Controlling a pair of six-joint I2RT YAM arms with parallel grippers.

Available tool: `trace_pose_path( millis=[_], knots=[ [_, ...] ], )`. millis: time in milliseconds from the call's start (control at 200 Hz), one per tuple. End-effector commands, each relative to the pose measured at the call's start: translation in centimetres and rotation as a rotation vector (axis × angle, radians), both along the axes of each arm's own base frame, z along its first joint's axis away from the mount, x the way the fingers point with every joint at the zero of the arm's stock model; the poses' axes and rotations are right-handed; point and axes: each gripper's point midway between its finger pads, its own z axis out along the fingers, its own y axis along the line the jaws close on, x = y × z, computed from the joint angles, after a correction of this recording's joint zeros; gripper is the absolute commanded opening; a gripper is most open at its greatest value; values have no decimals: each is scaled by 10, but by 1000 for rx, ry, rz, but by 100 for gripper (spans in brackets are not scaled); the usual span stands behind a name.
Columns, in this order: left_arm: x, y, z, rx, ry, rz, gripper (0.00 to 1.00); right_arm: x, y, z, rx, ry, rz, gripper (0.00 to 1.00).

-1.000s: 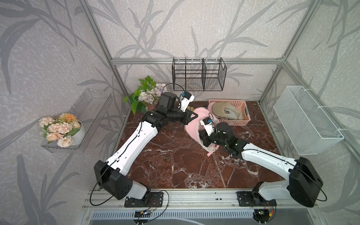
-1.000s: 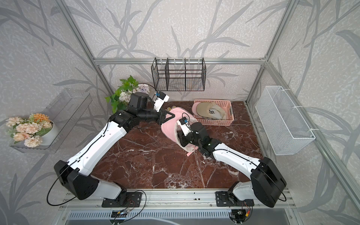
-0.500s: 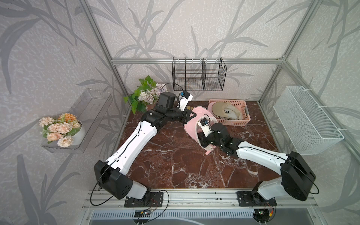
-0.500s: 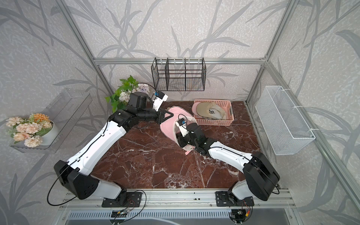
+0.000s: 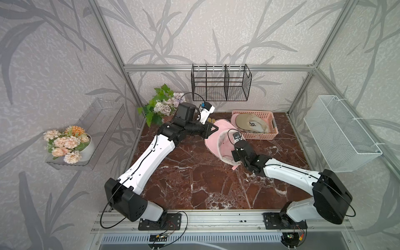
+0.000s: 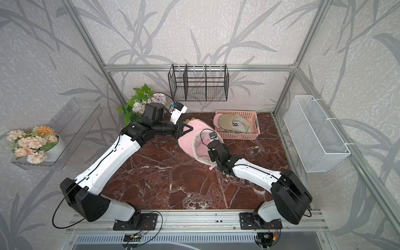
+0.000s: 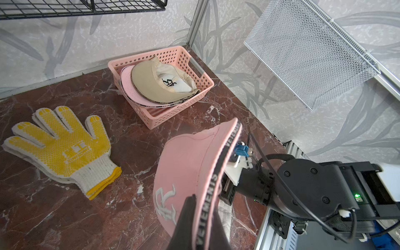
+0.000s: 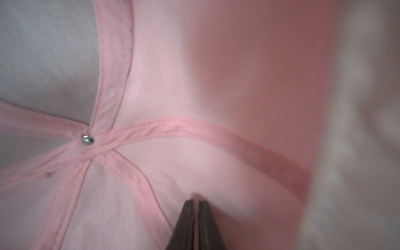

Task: Turn the baseball cap inside out
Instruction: Turn over the baseball cap, then place the baseball cap at the center of the board.

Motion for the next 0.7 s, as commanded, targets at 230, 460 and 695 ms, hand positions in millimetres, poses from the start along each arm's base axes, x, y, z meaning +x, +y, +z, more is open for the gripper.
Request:
trace_pose_path(
  millis=[230,460,695],
  knots=[
    [26,7,27,194,-323,90,0,-53,61,116,427,-128,471,71],
    [26,0,29,449,-638,30,0,-45,20,138,685,45,250,73],
    [3,-8,36,547,-958,-37,0,-41,-11,142,1023,301,30,71]
  ],
)
